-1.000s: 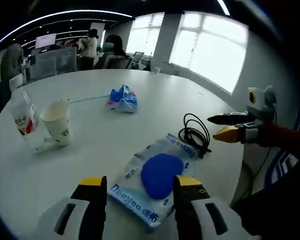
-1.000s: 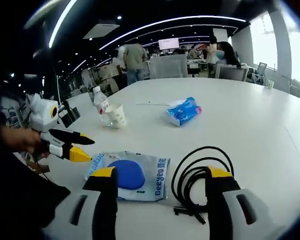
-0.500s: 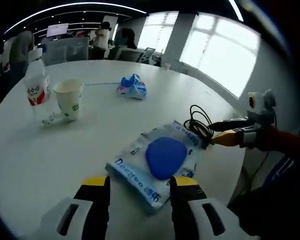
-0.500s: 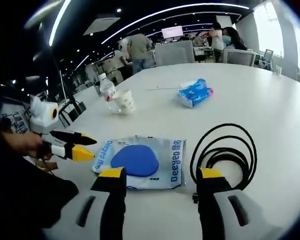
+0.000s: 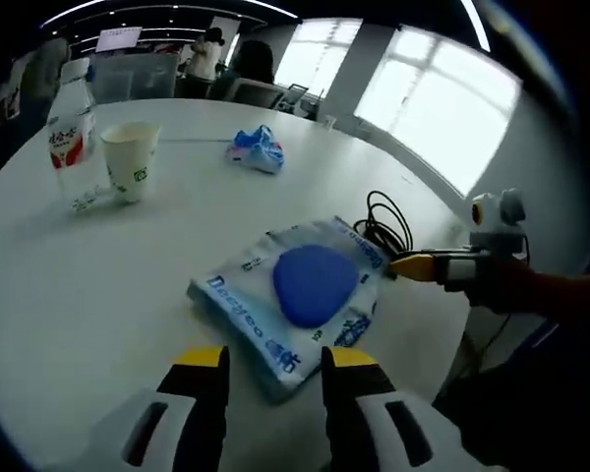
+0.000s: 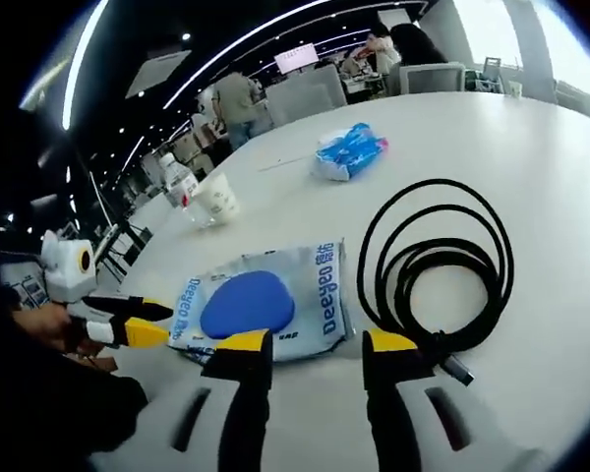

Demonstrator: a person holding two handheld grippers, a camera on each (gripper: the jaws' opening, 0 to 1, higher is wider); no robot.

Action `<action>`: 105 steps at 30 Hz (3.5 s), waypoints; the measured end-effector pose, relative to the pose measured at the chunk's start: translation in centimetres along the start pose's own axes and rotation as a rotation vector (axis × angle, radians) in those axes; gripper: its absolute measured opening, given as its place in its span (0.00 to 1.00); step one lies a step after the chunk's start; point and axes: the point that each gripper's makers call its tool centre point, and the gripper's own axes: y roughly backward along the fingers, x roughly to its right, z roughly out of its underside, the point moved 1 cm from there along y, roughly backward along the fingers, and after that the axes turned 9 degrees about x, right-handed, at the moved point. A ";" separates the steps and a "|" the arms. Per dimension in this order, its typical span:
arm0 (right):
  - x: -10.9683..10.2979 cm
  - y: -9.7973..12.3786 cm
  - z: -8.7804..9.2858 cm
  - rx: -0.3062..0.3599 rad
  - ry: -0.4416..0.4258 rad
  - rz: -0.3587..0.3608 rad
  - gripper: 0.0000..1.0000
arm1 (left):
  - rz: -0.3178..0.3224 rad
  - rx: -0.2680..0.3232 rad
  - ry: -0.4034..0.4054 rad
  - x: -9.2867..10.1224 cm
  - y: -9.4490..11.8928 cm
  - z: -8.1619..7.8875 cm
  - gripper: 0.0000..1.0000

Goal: Arrange the tabletop items into an orderly group along one side of the table until the central work area is clear of visible clutter.

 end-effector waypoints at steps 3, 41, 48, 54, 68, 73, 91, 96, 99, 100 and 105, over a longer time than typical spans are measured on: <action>0.4 -0.7 0.4 0.001 -0.046 0.012 0.26 | 0.003 -0.012 0.018 0.3 0.0 0.5 0.30; -1.0 0.5 -2.0 0.060 0.019 -0.005 0.00 | 0.029 0.012 0.033 -0.1 0.2 -1.1 0.00; -1.5 0.7 -3.7 0.099 0.025 -0.004 0.00 | 0.036 0.047 0.009 -0.4 0.4 -3.6 0.00; -1.7 0.1 -4.8 0.125 0.047 -0.006 0.00 | 0.034 0.069 -0.021 -1.2 0.0 -5.5 0.00; -2.3 -1.2 -8.4 0.164 0.086 0.001 0.00 | 0.024 0.096 -0.075 -2.8 -1.6 -8.9 0.00; -1.9 -1.9 -9.2 0.168 0.092 0.012 0.00 | 0.013 0.097 -0.081 -3.1 -2.2 -9.8 0.00; -0.6 -5.3 -10.5 0.151 0.072 0.058 0.00 | -0.042 0.070 -0.092 -5.7 -5.5 -12.0 0.00; -0.7 -6.3 -10.6 0.141 0.056 0.062 0.00 | -0.065 0.069 -0.077 -6.6 -6.2 -12.2 0.00; -1.0 -6.8 -10.5 0.128 0.066 0.066 0.00 | -0.076 0.066 -0.066 -7.2 -6.5 -12.3 0.00; -1.0 -6.9 -10.5 0.124 0.064 0.066 0.00 | -0.082 0.065 -0.067 -7.3 -6.6 -12.3 0.00; -0.7 -8.0 -10.4 0.098 0.066 0.069 0.00 | -0.096 0.052 -0.060 -7.9 -7.1 -12.3 0.00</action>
